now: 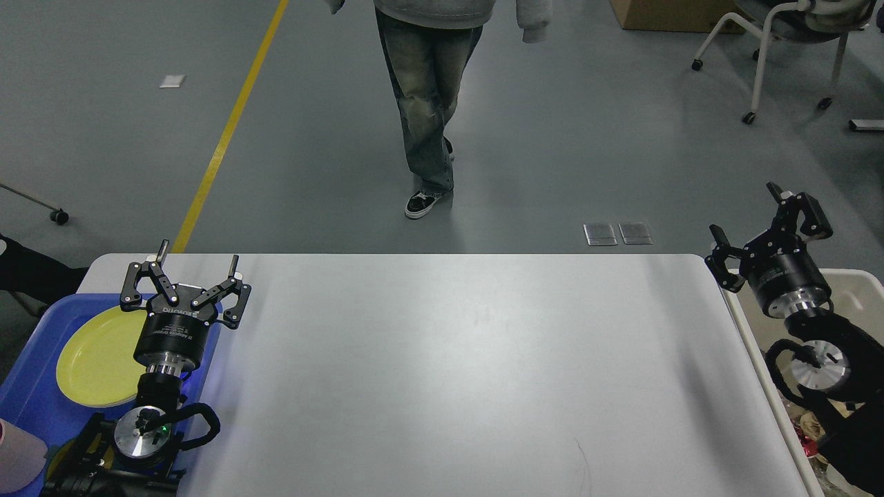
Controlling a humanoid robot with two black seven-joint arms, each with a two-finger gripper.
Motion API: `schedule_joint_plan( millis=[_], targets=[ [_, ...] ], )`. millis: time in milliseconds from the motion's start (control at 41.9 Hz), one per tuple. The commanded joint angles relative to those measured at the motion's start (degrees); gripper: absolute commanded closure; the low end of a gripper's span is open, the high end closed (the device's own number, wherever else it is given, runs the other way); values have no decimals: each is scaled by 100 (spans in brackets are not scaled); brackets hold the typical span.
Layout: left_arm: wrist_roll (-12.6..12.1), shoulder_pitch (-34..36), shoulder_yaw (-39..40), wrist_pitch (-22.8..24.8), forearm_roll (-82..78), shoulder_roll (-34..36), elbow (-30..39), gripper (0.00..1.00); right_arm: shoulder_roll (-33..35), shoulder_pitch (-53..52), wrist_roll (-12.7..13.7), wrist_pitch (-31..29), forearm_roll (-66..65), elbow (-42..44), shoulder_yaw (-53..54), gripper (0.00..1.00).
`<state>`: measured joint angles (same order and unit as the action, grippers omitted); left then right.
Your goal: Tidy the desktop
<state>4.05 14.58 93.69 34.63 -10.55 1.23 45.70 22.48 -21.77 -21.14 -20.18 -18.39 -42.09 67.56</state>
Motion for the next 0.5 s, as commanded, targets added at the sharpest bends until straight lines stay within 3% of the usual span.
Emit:
schedule_joint_plan(
  millis=[0, 478],
  targets=[
    [0, 1, 0, 0, 0, 0, 1, 4, -42, 68, -188, 22, 19, 78, -278, 0],
    [0, 1, 0, 0, 0, 0, 1, 4, -227, 147, -189, 75, 730, 61, -146, 0]
  ],
)
